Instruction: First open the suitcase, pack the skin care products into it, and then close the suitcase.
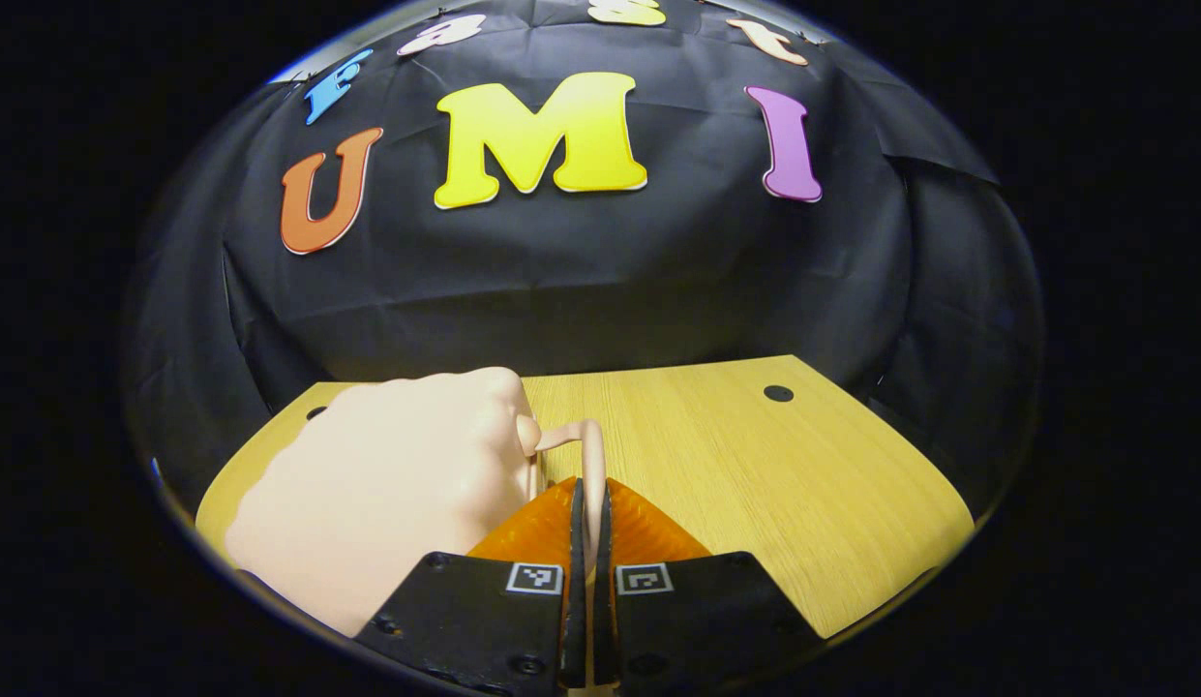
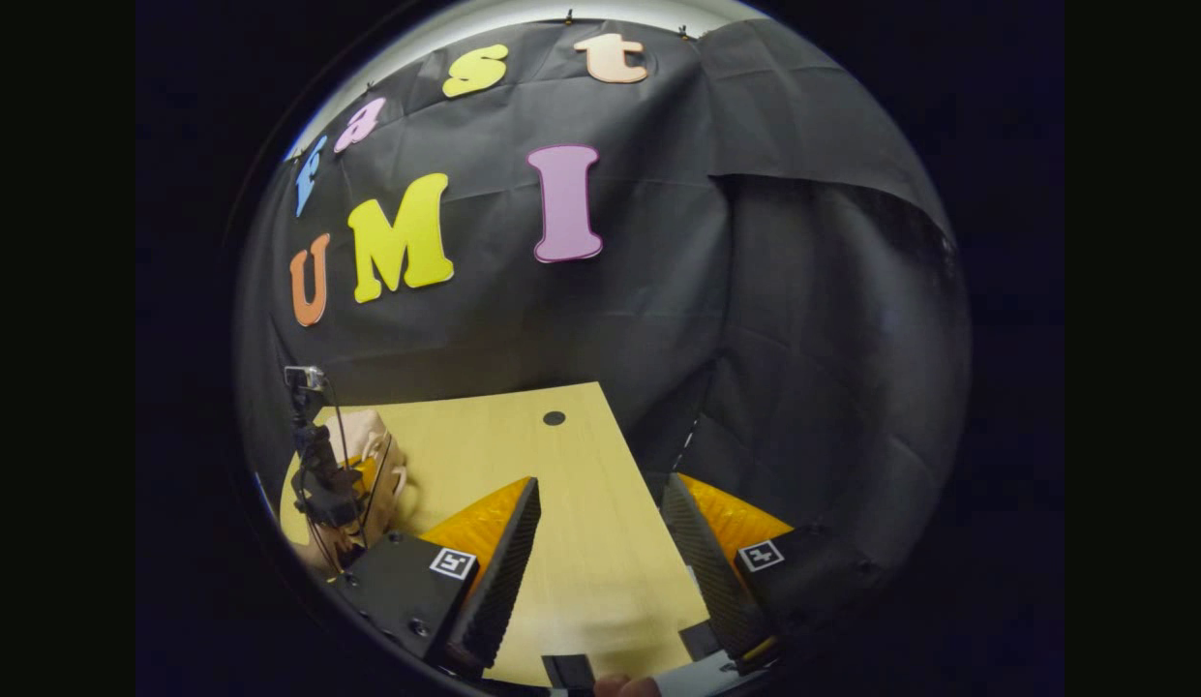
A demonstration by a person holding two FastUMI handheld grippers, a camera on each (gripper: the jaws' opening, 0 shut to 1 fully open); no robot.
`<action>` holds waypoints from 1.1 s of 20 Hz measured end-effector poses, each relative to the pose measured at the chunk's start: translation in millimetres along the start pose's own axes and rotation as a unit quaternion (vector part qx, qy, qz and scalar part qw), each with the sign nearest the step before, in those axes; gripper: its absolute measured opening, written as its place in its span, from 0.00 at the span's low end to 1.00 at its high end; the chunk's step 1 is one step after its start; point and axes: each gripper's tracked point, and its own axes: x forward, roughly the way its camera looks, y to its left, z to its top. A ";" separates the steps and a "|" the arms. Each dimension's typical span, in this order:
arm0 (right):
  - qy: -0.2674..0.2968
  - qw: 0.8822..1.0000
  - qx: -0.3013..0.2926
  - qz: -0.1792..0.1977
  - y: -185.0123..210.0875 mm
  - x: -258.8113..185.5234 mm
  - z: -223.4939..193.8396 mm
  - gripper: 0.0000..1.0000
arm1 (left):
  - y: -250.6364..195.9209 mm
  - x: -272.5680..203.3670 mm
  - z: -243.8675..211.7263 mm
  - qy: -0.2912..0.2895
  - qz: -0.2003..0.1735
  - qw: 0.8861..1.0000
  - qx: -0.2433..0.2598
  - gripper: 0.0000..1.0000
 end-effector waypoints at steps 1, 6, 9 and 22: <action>0.001 1.000 0.002 -0.001 -2.1 0.4 0.0 0.80 | -2.9 0.1 -1.6 -0.001 0.004 1.000 0.002 0.07; 0.002 1.000 -0.004 0.008 -6.5 0.4 -5.4 0.80 | -14.4 7.9 -15.5 0.017 0.018 1.000 0.008 0.16; 0.001 1.000 -0.009 0.022 -7.5 5.2 -8.0 0.80 | -28.7 5.0 -22.1 0.031 0.007 0.999 -0.016 0.35; -0.103 0.982 -0.025 0.154 73.2 31.7 56.8 0.75 | -26.9 -104.9 130.6 -0.120 0.029 0.991 -0.053 0.92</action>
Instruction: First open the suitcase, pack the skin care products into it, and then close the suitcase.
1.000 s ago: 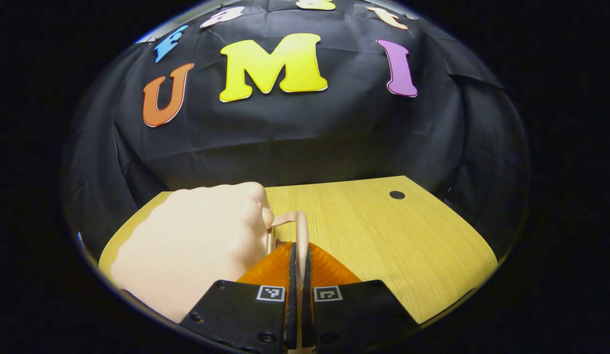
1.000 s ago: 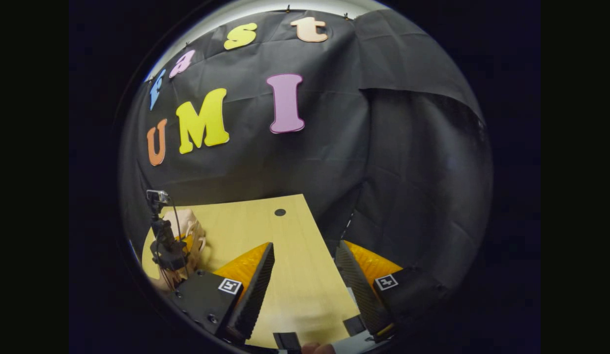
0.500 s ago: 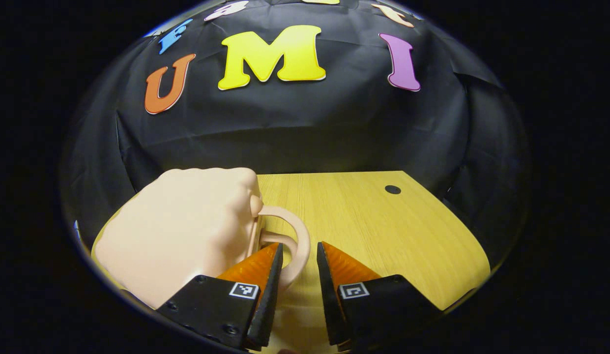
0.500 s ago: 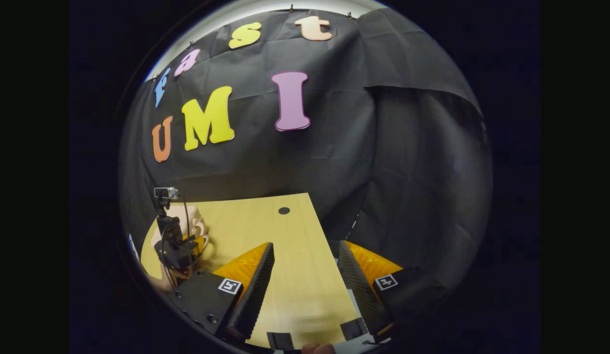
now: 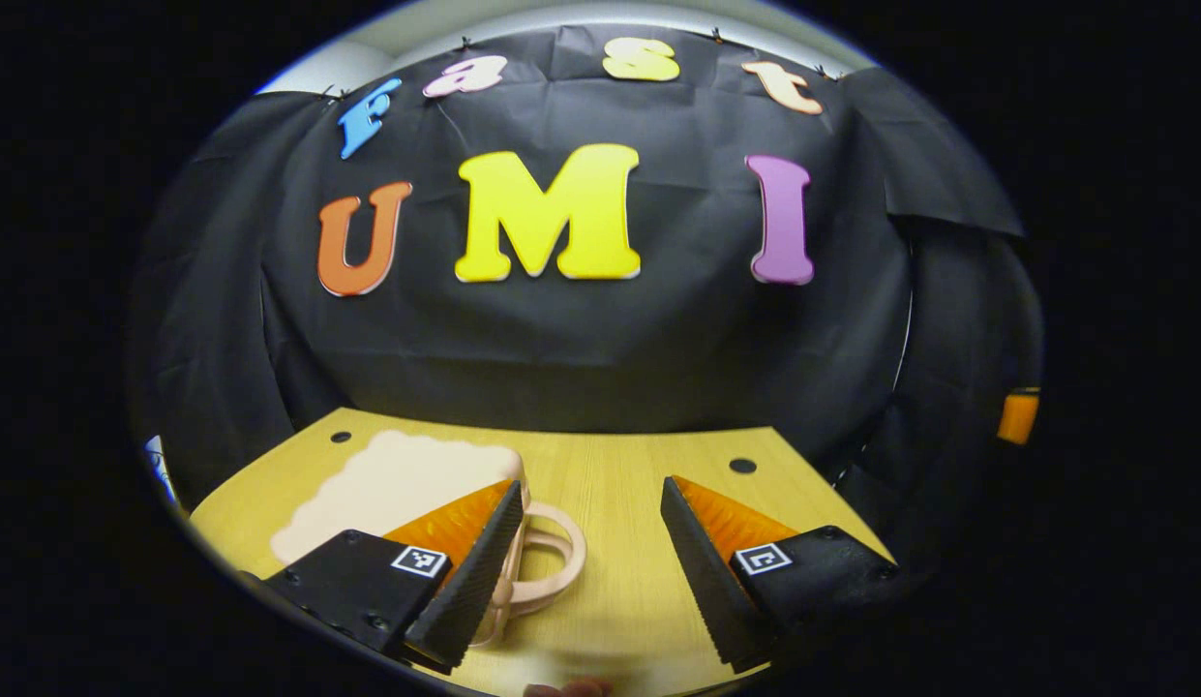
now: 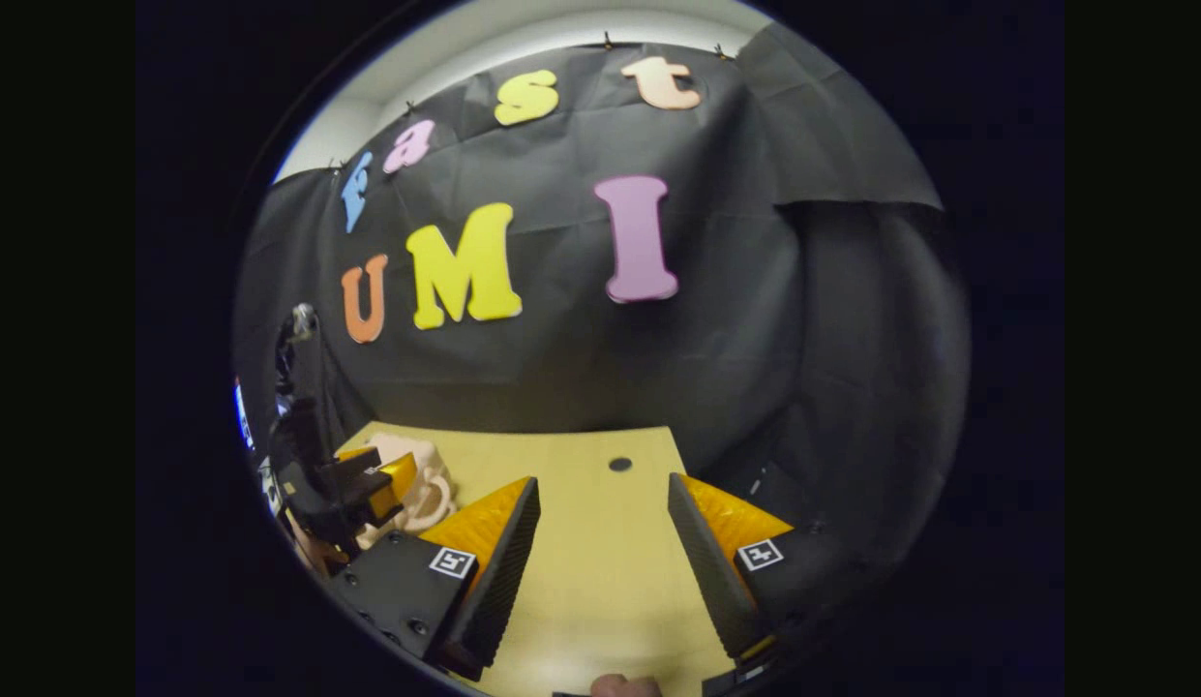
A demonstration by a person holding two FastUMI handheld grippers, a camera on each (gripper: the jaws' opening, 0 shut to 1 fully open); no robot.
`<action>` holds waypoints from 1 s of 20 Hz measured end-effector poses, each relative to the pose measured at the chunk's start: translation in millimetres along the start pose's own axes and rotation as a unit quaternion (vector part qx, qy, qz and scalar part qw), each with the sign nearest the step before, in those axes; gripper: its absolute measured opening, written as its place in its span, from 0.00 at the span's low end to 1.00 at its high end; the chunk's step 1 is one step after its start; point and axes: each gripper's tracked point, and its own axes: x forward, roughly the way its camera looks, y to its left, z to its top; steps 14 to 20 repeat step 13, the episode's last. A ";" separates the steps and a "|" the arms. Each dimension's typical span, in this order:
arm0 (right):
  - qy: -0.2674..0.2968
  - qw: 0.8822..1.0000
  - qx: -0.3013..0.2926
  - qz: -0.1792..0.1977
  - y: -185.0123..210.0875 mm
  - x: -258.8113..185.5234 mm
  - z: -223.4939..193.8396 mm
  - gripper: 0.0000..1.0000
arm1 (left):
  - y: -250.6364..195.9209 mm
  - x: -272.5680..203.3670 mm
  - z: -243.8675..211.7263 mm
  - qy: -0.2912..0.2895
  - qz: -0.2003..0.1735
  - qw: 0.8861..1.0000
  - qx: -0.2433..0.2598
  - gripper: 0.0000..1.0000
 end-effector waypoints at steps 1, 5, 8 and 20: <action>-0.014 1.000 -0.002 0.008 11.6 5.6 7.7 0.80 | 6.1 -8.5 21.1 -0.021 0.005 1.000 -0.004 0.96; -0.059 0.998 -0.002 0.024 50.0 11.5 35.5 0.80 | 21.6 -41.7 59.2 -0.061 0.010 0.998 -0.022 0.98; -0.088 0.996 -0.006 0.015 69.7 10.8 49.4 0.80 | 31.9 -57.2 76.2 -0.082 0.008 0.996 -0.023 0.98; -0.101 0.994 -0.026 0.013 101.9 12.5 52.6 0.81 | 46.5 -67.8 83.4 -0.092 0.001 0.996 -0.019 0.98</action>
